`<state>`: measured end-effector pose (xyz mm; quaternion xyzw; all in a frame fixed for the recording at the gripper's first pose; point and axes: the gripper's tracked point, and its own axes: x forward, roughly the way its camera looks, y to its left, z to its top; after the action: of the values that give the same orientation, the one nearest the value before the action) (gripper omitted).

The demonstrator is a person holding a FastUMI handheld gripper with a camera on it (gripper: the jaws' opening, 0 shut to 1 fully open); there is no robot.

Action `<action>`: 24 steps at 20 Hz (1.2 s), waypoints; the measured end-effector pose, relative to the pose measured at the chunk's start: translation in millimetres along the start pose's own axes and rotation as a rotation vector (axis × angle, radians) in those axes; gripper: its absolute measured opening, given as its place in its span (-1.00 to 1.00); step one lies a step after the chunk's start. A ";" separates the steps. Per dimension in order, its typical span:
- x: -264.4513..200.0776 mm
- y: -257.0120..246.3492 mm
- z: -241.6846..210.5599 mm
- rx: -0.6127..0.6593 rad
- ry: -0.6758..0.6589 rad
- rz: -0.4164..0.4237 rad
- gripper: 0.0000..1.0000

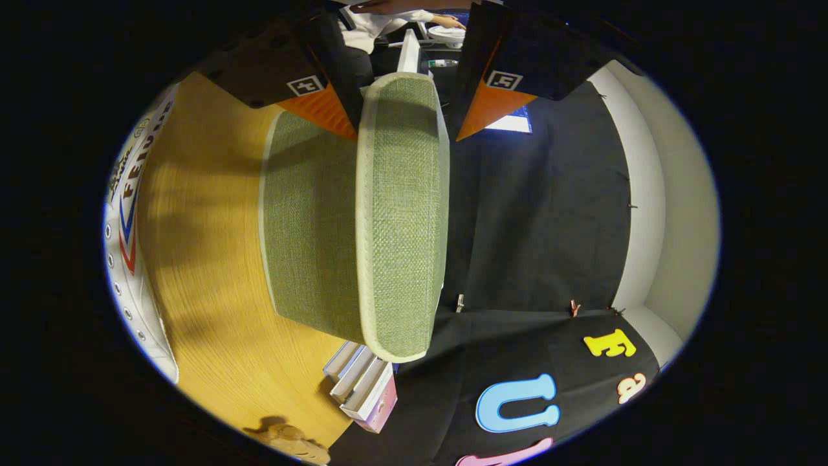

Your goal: Open the storage box then place both shoes into the box .Put the left shoe in first, then the right shoe, with the right side of both shoes facing outward in a uniform manner.

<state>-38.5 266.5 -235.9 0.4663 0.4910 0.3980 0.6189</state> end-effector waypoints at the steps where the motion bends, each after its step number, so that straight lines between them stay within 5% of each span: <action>1: -3.0 8.1 -0.4 0.035 0.005 0.028 0.50; 2: -7.2 15.6 0.1 0.053 0.003 0.047 0.50; 5: -9.3 25.0 8.7 0.058 -0.041 0.050 -0.06; 8: 0.8 17.1 17.0 0.034 -0.076 -0.033 -0.72; 10: -0.4 26.6 14.3 0.022 -0.069 -0.032 -0.86; 24: 36.8 149.5 49.8 -0.164 -0.124 -0.097 -0.87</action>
<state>12.5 329.3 -95.8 0.4136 0.4397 0.3765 0.7027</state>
